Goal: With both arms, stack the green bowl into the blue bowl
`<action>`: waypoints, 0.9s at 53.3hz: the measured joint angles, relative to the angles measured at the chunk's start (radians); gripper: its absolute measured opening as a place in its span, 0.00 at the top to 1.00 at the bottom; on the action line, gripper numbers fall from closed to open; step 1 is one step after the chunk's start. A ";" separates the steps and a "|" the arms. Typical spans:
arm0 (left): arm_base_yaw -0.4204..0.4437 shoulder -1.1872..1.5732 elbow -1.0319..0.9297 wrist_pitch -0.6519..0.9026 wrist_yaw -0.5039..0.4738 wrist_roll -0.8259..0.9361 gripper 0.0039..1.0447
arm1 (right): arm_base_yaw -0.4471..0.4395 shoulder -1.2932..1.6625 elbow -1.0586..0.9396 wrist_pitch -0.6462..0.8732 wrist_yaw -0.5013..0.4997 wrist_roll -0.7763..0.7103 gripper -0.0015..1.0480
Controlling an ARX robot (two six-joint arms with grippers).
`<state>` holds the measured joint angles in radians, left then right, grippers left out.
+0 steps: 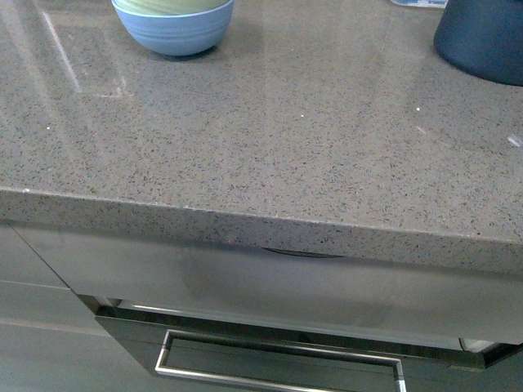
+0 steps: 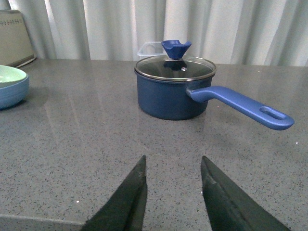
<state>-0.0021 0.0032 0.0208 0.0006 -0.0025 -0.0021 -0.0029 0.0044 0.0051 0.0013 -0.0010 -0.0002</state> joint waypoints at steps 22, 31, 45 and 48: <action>0.000 0.000 0.000 0.000 0.000 0.000 0.06 | 0.000 0.000 0.000 0.000 0.000 0.000 0.10; 0.000 0.000 0.000 0.000 0.000 0.000 0.06 | 0.000 0.000 0.000 0.000 0.000 0.000 0.10; 0.000 0.000 0.000 0.000 0.000 0.000 0.06 | 0.000 0.000 0.000 0.000 0.000 0.000 0.10; 0.000 0.000 0.000 0.000 0.000 0.000 0.06 | 0.000 0.000 0.000 0.000 0.000 0.000 0.10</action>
<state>-0.0021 0.0032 0.0208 0.0006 -0.0025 -0.0021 -0.0029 0.0044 0.0051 0.0013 -0.0010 0.0002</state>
